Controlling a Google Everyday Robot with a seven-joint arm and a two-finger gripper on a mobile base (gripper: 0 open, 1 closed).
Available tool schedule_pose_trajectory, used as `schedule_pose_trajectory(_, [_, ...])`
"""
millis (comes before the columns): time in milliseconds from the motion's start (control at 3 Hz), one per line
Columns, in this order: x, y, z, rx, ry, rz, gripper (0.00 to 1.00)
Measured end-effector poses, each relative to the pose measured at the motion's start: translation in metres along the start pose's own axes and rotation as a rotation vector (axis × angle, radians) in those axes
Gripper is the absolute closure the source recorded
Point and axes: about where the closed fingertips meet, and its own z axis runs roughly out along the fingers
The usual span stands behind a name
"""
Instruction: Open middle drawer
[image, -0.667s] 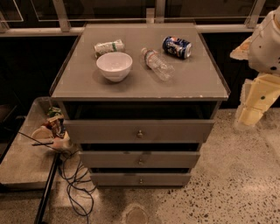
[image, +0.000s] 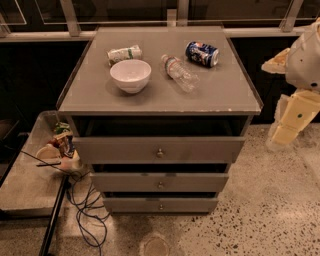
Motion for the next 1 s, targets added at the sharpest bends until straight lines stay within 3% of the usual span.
schedule_pose_trajectory(667, [0.026,0.016,0.066,-0.017,-0.253,-0.027,0.0])
schedule_pose_trajectory(1000, [0.034,0.044,0.103,-0.038,-0.275,-0.051,0.0])
